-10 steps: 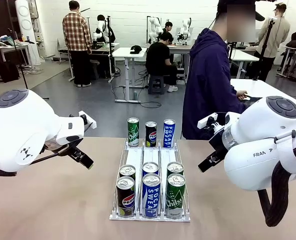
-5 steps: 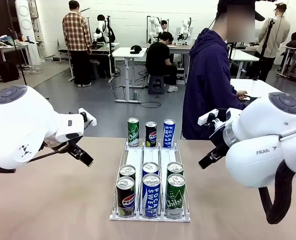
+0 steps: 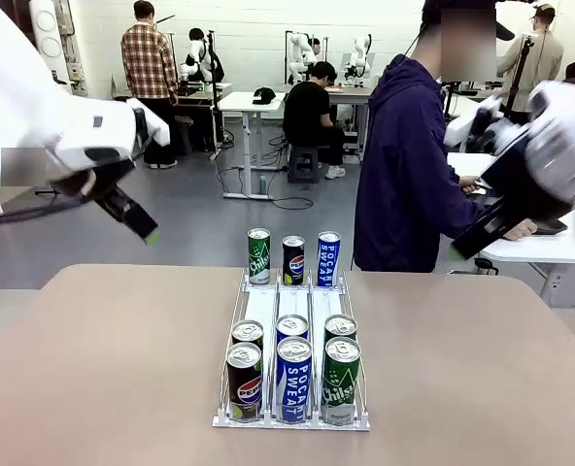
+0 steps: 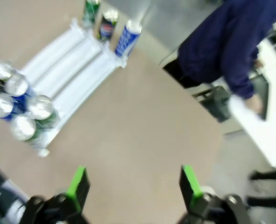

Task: Retrieve and hand over the desired beverage to the person.
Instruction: Pick up a can of the same type that the person held from the Automatic Can Dispenser.

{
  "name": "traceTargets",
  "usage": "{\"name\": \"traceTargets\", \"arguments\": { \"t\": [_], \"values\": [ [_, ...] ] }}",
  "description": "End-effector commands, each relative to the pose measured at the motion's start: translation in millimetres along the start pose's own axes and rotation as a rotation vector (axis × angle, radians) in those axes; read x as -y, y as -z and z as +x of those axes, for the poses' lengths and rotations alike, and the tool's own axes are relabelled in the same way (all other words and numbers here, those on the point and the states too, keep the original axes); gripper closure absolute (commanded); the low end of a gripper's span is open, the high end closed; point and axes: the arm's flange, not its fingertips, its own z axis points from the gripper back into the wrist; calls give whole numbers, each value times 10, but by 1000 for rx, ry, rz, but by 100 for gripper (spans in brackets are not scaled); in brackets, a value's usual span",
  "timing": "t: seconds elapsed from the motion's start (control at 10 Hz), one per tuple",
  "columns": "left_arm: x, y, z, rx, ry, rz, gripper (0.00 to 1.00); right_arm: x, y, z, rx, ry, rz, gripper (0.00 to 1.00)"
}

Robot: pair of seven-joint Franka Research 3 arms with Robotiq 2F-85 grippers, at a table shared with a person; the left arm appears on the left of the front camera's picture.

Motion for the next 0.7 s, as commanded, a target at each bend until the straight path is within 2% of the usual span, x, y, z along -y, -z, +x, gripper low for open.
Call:
{"name": "traceTargets", "arguments": {
  "t": [0.0, 0.1, 0.5, 0.6],
  "values": [
    [63, -88, 5, 12, 7, 72, 0, 21, -41, 70, -22, -14, -33, 0],
    [0, 0, 0, 0, 0, 0, 0, 0, 0, 0, 0, 0, 0, 0],
    [6, -63, 17, -4, 10, 10, 0, 13, -101, 6, -10, 0, -1, 0],
    [-164, -147, -53, -5, 19, -218, 0, 246, -130, -129, 58, 22, 167, 0]
  ]
}}
